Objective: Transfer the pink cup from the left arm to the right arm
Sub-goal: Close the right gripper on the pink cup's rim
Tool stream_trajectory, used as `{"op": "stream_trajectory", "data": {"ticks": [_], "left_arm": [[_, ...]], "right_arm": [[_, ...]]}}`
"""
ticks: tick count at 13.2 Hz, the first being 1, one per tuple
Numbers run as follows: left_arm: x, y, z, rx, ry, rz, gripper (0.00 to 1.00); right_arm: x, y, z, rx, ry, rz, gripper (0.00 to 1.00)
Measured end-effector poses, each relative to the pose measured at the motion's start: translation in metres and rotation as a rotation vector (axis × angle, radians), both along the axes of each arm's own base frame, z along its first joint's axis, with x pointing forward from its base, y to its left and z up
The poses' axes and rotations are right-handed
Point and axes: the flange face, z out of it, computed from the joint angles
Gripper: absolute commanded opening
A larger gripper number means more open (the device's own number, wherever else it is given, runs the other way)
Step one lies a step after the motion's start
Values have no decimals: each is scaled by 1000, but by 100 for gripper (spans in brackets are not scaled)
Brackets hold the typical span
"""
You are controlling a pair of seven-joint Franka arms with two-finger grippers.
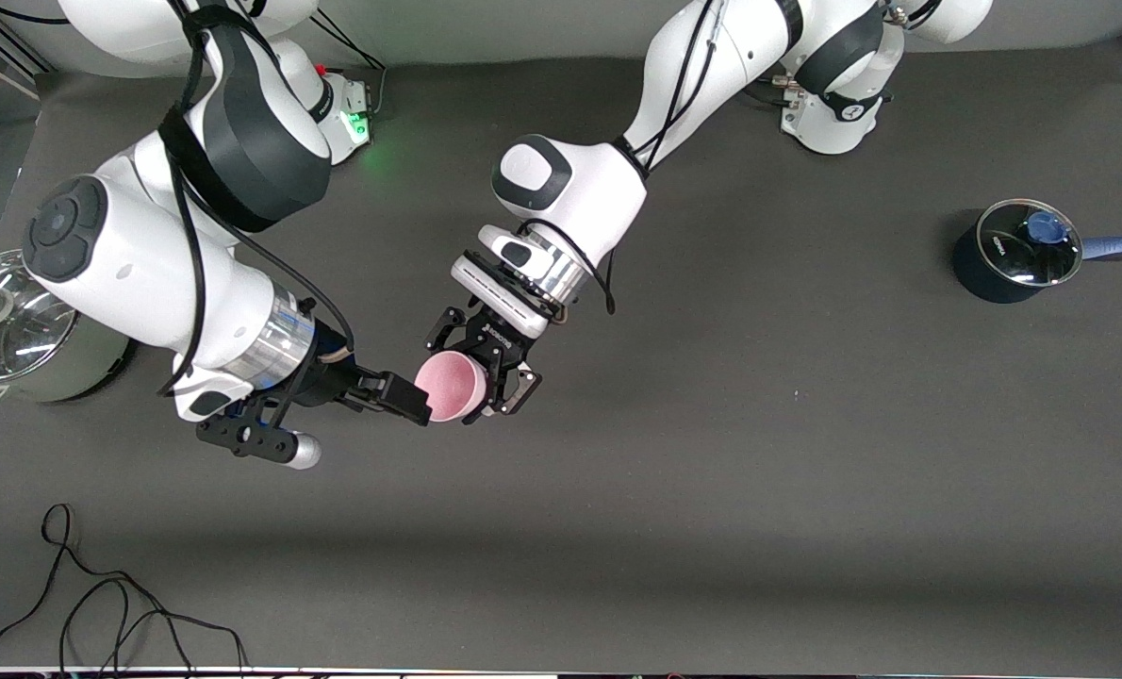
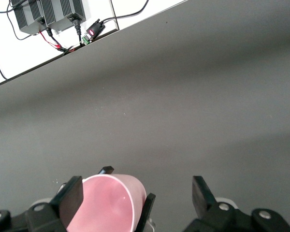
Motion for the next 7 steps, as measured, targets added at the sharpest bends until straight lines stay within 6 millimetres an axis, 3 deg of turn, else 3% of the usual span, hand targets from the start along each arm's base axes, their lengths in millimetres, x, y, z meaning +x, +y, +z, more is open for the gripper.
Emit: {"op": "stream_trajectory", "data": {"ticks": [7], "left_arm": [[-1, 0, -5, 10, 5, 0, 0]], "right_arm": [[-20, 25, -21, -26, 69, 51, 100]]}}
